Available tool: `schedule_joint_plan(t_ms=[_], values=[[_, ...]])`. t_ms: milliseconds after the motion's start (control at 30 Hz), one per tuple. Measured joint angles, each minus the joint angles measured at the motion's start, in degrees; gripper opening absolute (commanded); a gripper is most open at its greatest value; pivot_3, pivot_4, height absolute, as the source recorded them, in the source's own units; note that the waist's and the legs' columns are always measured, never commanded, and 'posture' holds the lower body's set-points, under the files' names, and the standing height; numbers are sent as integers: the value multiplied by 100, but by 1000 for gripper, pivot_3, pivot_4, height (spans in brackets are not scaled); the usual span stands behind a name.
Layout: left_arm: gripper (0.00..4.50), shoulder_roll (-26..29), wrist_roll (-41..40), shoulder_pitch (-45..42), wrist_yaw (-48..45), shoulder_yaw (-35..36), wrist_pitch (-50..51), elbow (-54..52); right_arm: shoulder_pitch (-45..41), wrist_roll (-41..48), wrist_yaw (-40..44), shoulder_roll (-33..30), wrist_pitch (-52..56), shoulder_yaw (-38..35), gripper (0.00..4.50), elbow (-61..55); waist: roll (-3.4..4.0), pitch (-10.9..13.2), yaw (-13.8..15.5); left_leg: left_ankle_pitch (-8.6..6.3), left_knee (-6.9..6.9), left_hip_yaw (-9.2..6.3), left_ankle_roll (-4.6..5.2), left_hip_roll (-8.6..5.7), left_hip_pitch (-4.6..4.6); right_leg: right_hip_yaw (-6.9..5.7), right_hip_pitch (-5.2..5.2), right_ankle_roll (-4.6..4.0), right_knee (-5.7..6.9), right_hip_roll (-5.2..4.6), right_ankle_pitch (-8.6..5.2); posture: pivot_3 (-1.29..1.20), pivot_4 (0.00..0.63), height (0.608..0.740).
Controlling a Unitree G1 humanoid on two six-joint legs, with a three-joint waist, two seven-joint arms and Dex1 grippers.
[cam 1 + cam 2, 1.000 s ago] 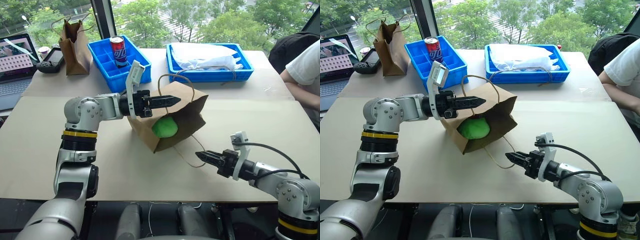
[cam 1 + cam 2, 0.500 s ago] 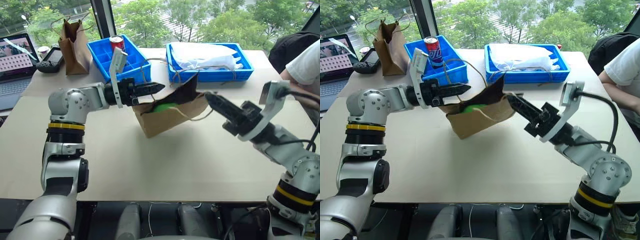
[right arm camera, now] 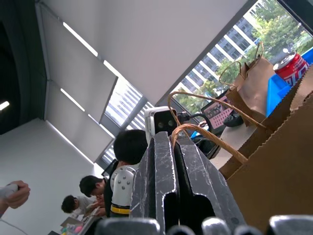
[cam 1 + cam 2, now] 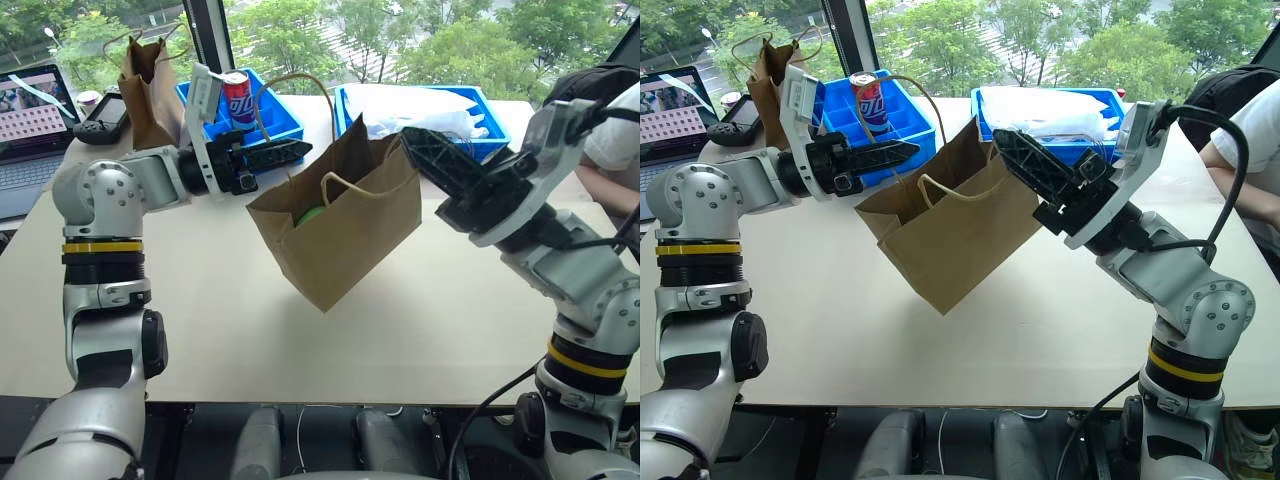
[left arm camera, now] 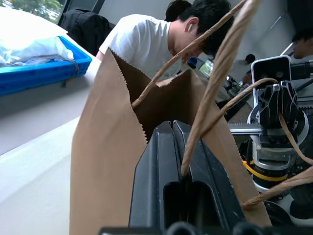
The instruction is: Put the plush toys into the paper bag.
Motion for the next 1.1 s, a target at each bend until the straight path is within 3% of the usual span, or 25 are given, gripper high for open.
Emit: schedule_joint_plan(t_ms=[133, 467, 533, 600, 767, 900, 933, 1000, 1100], values=[[0, 47, 205, 255, -29, -111, -228, 80, 872, 1, -29, -216, -2, 305, 75, -108, -1, 0, 12, 2, 3, 1, 0, -2, -2, 2, -1, 0, 1, -1, 0, 0, 150, 698], [0, 19, 727, 241, -584, -847, -803, 425, 1132, -107, -89, -343, -313, 592, 75, -163, -2, 1, 27, 5, 3, 1, 4, -2, -1, 2, 1, -1, 0, 1, 1, 0, 150, 698], [584, 15, 774, 236, -618, -858, -802, 496, 1132, -163, -97, -388, -331, 597, 0, -181, -2, 1, 26, 5, 3, 1, 4, -2, -1, 2, 1, -1, 0, 1, 1, 0, 150, 698], [1035, 12, 791, 143, -626, -845, -779, 660, 1132, -223, -110, -414, -372, 599, 651, -214, -2, 2, 31, 5, 3, 1, 4, -2, -1, 1, 1, -1, 0, 1, 1, 0, 150, 698], [2907, 128, 788, -59, -823, -751, -667, 852, 1117, -168, -179, -512, -455, 617, 2252, -236, -3, 2, 27, 5, 3, 1, 5, -2, -3, 2, -1, -1, -1, 1, 0, 0, 150, 698], [4279, 896, 1095, -55, -1661, -1116, -1155, 642, 956, -9, -95, -842, -453, 533, 3598, -243, -2, 4, -18, 5, -1, 1, 5, 0, -3, 2, -4, -1, 0, 3, 0, 0, 150, 698], [4500, 1054, 1091, -57, -1905, -1112, -1255, 619, 910, -7, 41, -890, -451, 451, 3946, -236, -1, 4, -16, 5, -1, 1, 5, 0, -3, 2, -4, -2, -1, 3, 0, 0, 150, 698], [4500, 1281, 1071, -57, -2261, -1069, -1355, 627, 882, 0, 326, -1131, -424, 238, 4489, -222, 0, 5, 3, 5, -1, 2, 5, -1, -3, 2, -3, -2, -3, 2, 0, 0, 150, 698], [4500, 1598, 1110, -57, -2651, -959, -1659, 773, 915, 2, 764, -1635, -301, -178, 4489, -107, -1, 5, 45, 5, 0, 2, 5, -1, -3, 0, 2, -2, -8, 1, 0, 0, 150, 698]])
